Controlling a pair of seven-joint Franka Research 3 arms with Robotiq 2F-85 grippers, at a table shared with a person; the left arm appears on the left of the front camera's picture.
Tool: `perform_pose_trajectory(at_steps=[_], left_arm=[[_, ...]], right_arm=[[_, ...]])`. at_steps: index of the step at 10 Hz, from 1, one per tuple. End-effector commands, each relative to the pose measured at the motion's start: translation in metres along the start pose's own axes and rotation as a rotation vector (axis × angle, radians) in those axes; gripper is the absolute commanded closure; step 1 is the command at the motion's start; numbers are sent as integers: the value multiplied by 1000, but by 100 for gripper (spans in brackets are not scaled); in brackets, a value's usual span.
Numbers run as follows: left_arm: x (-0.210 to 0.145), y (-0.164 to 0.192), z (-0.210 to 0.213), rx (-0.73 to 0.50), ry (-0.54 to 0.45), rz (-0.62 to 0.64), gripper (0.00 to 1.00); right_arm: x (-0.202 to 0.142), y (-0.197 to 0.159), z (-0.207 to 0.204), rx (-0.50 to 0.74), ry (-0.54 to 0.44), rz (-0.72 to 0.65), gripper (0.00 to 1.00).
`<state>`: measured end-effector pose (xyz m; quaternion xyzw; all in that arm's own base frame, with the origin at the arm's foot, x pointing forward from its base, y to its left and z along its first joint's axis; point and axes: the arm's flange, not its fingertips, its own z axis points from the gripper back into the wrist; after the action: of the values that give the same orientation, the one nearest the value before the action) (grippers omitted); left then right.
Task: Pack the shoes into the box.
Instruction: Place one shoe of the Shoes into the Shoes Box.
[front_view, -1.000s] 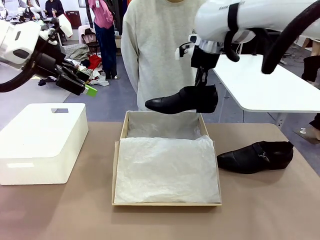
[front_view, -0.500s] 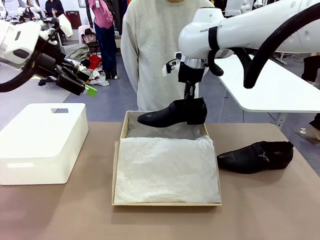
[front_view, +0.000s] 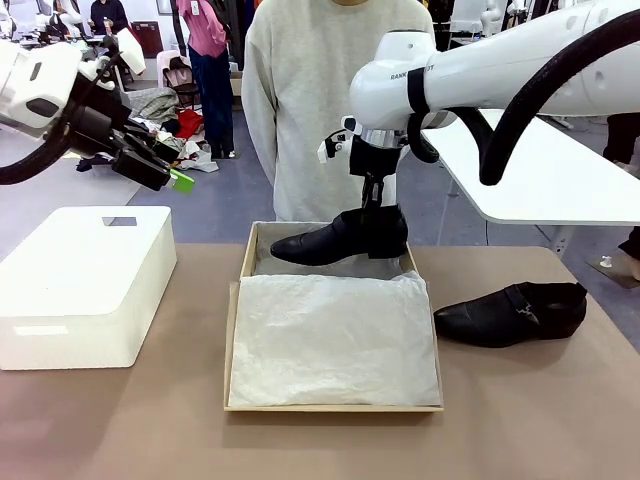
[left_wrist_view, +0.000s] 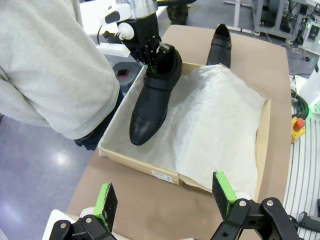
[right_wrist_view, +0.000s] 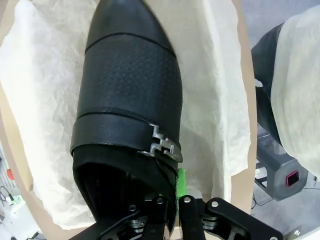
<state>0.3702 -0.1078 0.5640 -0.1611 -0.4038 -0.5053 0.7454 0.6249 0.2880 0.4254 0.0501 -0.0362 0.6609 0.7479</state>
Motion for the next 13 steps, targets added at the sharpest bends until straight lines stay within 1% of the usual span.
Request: perform_pose_trajectory(at_steps=[1, 3, 4, 8, 11, 13], left_arm=[[-1, 3, 0, -15, -21, -11, 0], [-1, 3, 0, -15, -21, -11, 0], [-1, 3, 0, -15, -21, -11, 0], [-1, 3, 0, -15, -21, -11, 0], [-1, 3, 0, -15, -21, -11, 0], [-1, 3, 0, -15, -21, -11, 0]], right_arm=[[10, -2, -5, 0, -21, -8, 100], [15, -2, -5, -7, -6, -3, 100], [16, -2, -12, -2, 4, 0, 100], [19, -5, -32, 1, -16, 3, 100], [19, -6, -47, 34, -32, 14, 100], [20, -6, -52, 91, -42, 24, 100]])
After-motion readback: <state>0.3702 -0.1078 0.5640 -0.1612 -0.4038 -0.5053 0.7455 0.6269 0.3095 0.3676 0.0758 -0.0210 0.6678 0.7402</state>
